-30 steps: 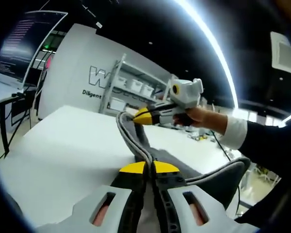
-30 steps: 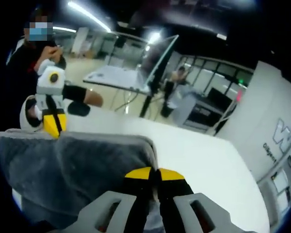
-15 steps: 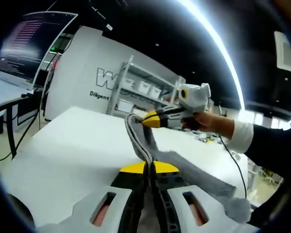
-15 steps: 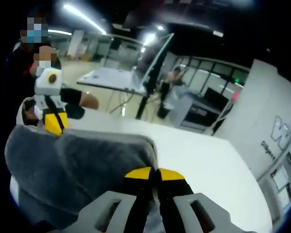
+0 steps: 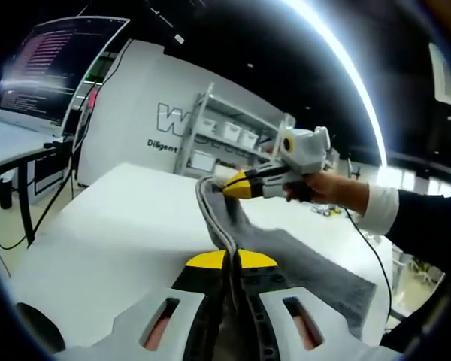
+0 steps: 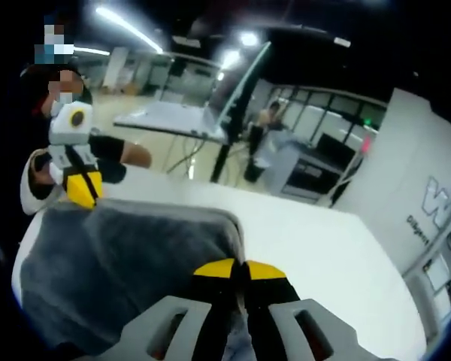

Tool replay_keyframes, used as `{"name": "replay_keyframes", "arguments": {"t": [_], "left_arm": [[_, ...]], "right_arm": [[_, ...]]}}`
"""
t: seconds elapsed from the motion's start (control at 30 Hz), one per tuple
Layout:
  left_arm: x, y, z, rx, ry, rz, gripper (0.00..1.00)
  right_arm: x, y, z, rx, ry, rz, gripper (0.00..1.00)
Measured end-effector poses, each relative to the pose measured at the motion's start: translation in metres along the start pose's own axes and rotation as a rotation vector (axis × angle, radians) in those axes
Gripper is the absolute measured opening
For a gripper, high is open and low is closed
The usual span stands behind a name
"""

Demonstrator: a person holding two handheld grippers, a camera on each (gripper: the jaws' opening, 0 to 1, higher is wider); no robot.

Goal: Open the folded towel by lifting each exposed corner and separating the folded layers until the towel lies flat within the target outline without major curled edges

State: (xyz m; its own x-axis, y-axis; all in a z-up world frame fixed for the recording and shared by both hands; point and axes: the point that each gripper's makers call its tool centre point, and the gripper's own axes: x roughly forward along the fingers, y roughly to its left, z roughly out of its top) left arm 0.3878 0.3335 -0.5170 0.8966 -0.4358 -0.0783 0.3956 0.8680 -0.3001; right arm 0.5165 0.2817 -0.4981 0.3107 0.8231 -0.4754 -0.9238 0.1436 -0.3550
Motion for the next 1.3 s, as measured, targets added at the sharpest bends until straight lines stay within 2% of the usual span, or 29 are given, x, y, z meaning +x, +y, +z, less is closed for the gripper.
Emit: {"name": "replay_keyframes", "arguments": {"t": [0.1,0.17,0.53,0.9,0.97,1.2,1.3], "left_arm": [[0.000,0.004,0.000,0.005,-0.003,0.011,0.03],[0.001,0.011,0.001,0.041,-0.015,0.044,0.03],[0.003,0.026,-0.007,0.135,0.023,0.134,0.03],[0.004,0.038,-0.013,0.209,0.049,0.185,0.03],[0.005,0.042,-0.016,0.222,0.059,0.195,0.03],[0.007,0.050,-0.021,0.266,0.093,0.230,0.04],[0.008,0.052,-0.021,0.261,0.097,0.236,0.04]], "right_arm": [[0.002,-0.003,0.000,0.001,-0.003,-0.013,0.00],[0.004,-0.005,0.000,-0.004,-0.004,-0.023,0.00],[0.017,-0.010,-0.007,-0.009,-0.007,-0.037,0.00],[0.032,-0.012,-0.011,0.003,0.013,-0.051,0.00],[0.036,-0.012,-0.013,-0.026,0.024,-0.055,0.00],[0.049,-0.013,-0.021,-0.033,0.036,-0.060,0.00],[0.055,-0.012,-0.024,-0.044,0.047,-0.062,0.00]]}}
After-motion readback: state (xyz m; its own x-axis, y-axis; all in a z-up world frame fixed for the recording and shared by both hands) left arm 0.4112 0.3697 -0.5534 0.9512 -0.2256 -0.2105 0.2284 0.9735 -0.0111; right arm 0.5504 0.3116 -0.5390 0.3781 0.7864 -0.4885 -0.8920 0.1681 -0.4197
